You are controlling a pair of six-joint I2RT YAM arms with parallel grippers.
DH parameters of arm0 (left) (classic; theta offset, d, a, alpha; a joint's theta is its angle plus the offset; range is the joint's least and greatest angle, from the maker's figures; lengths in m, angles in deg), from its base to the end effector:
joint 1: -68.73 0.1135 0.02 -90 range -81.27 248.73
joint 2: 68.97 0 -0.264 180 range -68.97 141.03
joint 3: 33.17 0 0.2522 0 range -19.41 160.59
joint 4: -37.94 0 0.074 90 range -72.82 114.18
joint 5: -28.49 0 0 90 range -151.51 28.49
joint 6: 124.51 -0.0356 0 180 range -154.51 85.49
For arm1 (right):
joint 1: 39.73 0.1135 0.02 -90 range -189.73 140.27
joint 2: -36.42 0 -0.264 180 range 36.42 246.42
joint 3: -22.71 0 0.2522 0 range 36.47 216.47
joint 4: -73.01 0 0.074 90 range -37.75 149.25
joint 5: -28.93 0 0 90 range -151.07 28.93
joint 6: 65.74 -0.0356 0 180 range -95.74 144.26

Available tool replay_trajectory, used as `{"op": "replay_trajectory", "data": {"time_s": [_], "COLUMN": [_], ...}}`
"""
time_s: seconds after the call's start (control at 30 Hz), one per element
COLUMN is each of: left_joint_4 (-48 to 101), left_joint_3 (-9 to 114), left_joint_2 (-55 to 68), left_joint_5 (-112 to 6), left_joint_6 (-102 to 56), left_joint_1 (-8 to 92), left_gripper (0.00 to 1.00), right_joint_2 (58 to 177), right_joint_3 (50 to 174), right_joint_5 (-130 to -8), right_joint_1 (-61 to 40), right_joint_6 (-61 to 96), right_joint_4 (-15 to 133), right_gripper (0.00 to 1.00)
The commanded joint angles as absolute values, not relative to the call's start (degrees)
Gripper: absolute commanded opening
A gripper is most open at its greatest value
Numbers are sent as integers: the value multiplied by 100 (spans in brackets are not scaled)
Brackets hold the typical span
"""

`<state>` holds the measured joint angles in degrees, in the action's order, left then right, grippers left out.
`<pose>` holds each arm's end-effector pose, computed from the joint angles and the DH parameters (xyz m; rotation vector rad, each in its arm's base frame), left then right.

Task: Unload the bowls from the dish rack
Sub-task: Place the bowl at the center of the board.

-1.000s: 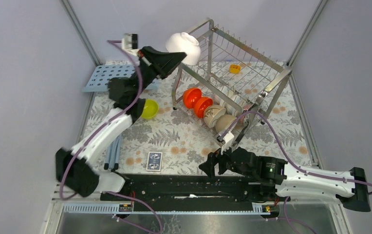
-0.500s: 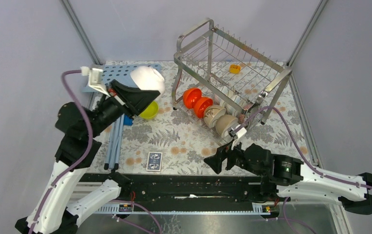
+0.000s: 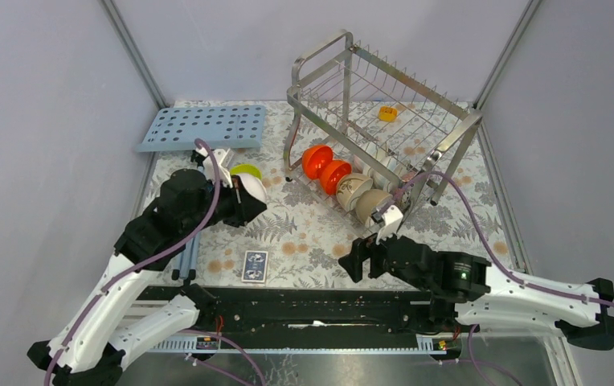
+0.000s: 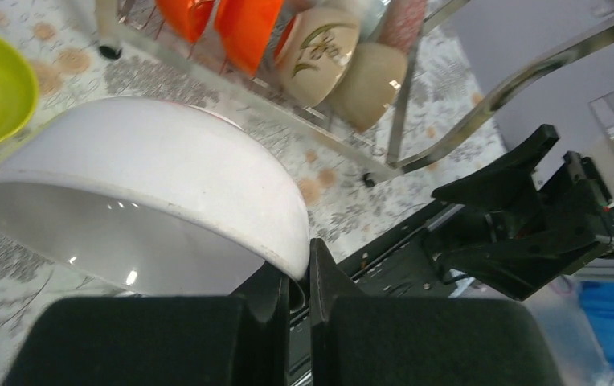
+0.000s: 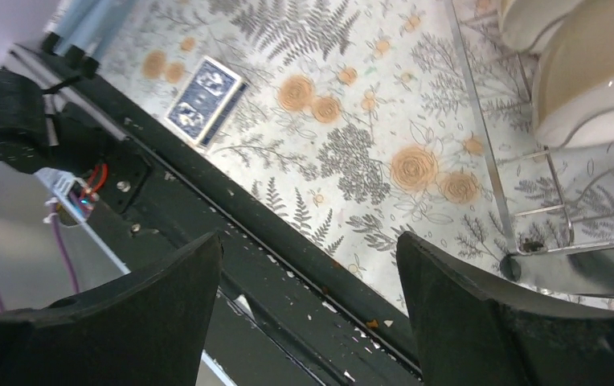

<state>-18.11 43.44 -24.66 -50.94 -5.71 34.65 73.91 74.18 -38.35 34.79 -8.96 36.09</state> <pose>0.1156 -0.0861 0.3888 0.2219 2.0784 -0.8748 0.0543 0.1444 0.2935 -0.4605 1.9841 0.8414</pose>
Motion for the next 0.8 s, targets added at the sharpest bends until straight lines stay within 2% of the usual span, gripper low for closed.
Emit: {"op": "replay_trajectory", "data": {"time_s": [0.0,0.13,0.4,0.5,0.77], "left_joint_4": [-2200,-2471,-3064,-3391,-3493], "left_joint_3": [4547,4555,4944,4992,4641], "left_joint_2": [-2182,-1872,-991,-608,-311], "left_joint_5": [-5827,-6603,-8490,-9058,-9053], "left_joint_6": [-1010,-977,-529,-570,-1172], "left_joint_1": [3195,2452,-68,-731,-1754], "left_gripper": [0,0,0,0,0], "right_joint_2": [7921,8305,8377,8312,8237], "right_joint_3": [7368,7365,7258,7234,7240], "right_joint_5": [-3416,-3251,-2783,-2718,-2687], "right_joint_1": [3506,3505,3506,3506,3506], "right_joint_6": [-1488,-1862,-2608,-2750,-2730], "right_joint_4": [3592,3605,3300,3172,3061], "right_gripper": [86,86,87,87,87]}}
